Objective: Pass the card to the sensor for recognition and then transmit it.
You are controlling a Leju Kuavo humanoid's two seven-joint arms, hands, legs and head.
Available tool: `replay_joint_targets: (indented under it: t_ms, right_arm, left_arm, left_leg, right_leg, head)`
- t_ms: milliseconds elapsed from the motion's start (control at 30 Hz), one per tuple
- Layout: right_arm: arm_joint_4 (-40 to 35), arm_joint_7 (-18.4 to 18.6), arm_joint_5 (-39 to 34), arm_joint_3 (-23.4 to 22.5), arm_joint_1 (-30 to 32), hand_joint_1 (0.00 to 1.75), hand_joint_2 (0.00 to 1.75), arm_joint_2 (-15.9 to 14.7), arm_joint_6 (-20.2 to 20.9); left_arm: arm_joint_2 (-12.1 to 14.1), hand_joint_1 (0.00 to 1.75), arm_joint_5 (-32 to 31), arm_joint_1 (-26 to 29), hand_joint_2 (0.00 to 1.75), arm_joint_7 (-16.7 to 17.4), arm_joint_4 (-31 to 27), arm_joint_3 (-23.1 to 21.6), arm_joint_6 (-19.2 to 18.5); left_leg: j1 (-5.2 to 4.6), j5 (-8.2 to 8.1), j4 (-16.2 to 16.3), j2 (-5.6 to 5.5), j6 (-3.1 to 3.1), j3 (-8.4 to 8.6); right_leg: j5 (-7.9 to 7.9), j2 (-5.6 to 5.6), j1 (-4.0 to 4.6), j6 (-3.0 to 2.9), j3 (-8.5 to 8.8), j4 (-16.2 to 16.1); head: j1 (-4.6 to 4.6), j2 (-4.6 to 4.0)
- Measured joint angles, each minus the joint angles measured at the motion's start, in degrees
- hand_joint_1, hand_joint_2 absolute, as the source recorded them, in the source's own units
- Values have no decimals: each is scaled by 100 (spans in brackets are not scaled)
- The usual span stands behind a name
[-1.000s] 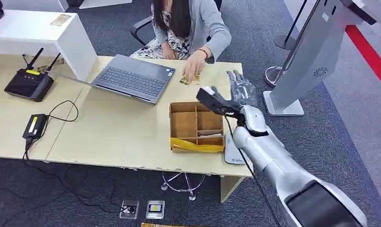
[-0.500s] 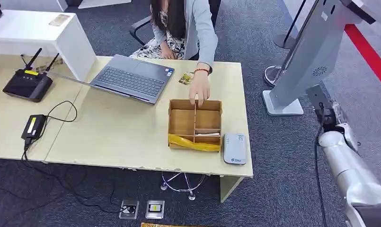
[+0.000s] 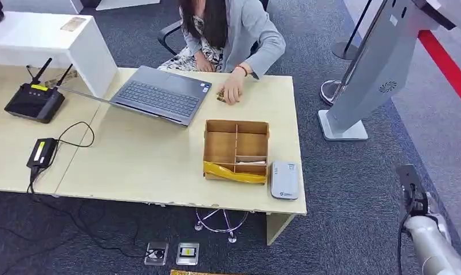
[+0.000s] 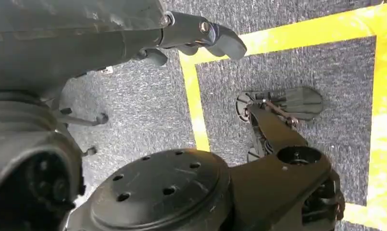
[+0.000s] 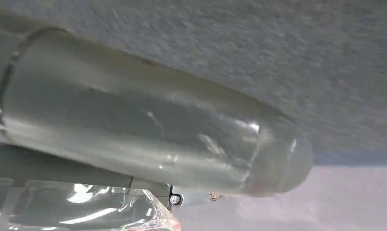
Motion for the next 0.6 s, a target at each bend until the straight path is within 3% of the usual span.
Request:
replay_joint_targets:
  t_ms: [267,400,600]
  right_arm:
    - [358,-143,-863,-555,1286,0,0,253,-262]
    - [540,-2,-861,-761,1848,0,0,465,-509]
    - [680,-199,-1006,-1014,2317,0,0,752,-540]
  left_arm:
    - [-9,0,31,1,0,-74,0,0,66]
    - [-28,0,64,5,0,-77,0,7,122]
    - [-63,0,77,4,0,-94,0,31,173]
  left_leg:
    - [4,-14,-3,-1,-2,1]
    - [5,-17,-4,2,-3,1]
    - [6,-21,-5,12,-8,6]
  right_leg:
    - [-13,0,3,-6,1,0]
    - [-15,0,5,-8,0,0]
    - [-15,11,5,-8,0,0]
  head:
    - [0,0]
    - [0,0]
    - [-2,0]
